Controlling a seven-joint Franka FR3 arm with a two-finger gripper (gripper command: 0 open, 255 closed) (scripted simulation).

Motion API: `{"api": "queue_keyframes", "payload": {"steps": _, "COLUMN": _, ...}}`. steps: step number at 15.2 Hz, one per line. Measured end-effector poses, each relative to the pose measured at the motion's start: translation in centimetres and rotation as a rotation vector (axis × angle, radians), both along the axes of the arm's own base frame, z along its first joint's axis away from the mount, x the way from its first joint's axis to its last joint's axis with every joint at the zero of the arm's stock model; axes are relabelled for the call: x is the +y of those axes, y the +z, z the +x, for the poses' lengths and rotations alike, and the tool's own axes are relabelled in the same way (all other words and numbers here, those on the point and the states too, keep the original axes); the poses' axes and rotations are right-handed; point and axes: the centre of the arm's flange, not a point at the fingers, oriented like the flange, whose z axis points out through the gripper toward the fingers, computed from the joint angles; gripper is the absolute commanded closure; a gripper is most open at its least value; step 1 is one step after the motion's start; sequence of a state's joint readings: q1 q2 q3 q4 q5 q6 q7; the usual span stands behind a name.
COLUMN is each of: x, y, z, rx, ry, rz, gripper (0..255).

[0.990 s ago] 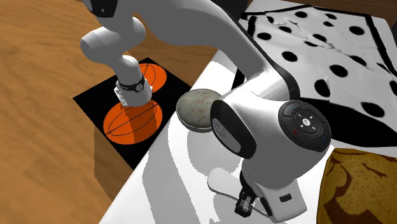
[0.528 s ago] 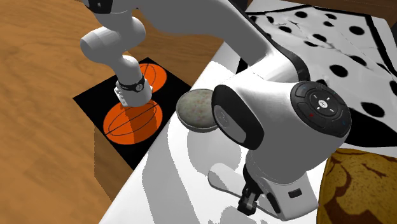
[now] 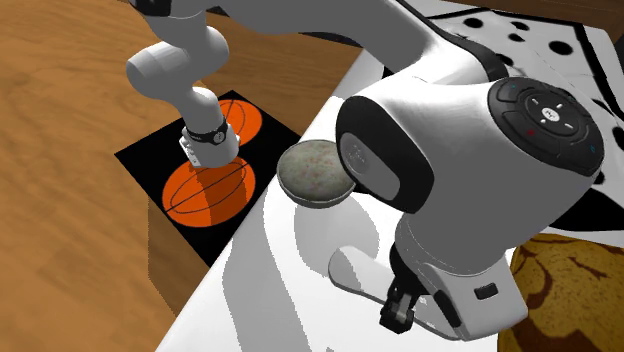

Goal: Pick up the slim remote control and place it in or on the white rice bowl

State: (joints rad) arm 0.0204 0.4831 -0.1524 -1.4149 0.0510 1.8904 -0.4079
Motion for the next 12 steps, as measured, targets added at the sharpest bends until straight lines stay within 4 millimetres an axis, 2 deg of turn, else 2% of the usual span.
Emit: {"api": "queue_keyframes", "payload": {"steps": 12, "x": 0.0, "y": 6.4, "z": 0.0, "rx": 0.000, "ry": 0.000, "rz": 0.000, "gripper": 255}}
